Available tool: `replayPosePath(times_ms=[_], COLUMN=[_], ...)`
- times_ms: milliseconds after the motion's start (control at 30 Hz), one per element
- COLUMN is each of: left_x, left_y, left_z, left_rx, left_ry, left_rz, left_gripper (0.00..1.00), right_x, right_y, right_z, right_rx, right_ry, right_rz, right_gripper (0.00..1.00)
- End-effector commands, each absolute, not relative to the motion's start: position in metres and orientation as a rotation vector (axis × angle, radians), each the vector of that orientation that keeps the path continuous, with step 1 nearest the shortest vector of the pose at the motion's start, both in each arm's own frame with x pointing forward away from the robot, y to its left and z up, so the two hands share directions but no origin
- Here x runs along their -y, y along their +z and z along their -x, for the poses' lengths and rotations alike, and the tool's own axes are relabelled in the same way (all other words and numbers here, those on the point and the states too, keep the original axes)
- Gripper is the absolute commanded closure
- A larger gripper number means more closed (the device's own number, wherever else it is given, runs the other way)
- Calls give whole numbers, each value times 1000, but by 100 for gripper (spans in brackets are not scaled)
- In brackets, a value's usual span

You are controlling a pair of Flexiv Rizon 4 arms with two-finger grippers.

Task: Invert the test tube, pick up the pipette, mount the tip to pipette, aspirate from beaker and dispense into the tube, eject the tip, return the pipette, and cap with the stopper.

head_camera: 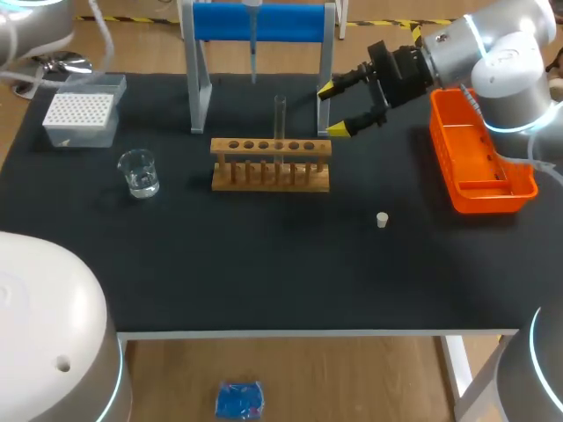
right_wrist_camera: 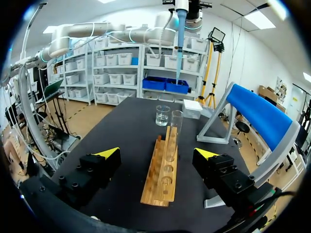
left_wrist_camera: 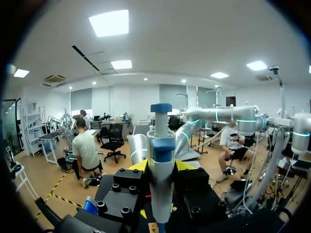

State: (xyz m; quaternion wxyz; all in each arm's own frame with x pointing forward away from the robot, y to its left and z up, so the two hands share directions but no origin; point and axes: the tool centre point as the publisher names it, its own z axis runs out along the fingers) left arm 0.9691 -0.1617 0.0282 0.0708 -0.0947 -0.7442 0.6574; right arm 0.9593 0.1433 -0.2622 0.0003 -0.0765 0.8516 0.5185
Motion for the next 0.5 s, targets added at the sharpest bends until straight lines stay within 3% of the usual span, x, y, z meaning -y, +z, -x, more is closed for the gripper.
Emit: replayPosePath(times_ms=[33,500], left_x=[179,183], left_y=[24,22], left_z=[-977,-978], left_rx=[2201,2180], left_ry=[1956,1962], left_rz=[329,329], left_gripper=[100,100], right_x=[-143,-143], right_y=[-261,-261], right_z=[-960,-960], right_rx=[-2680,-2680], right_ry=[1627,1627], right_rz=[243,243], right_gripper=[0,0])
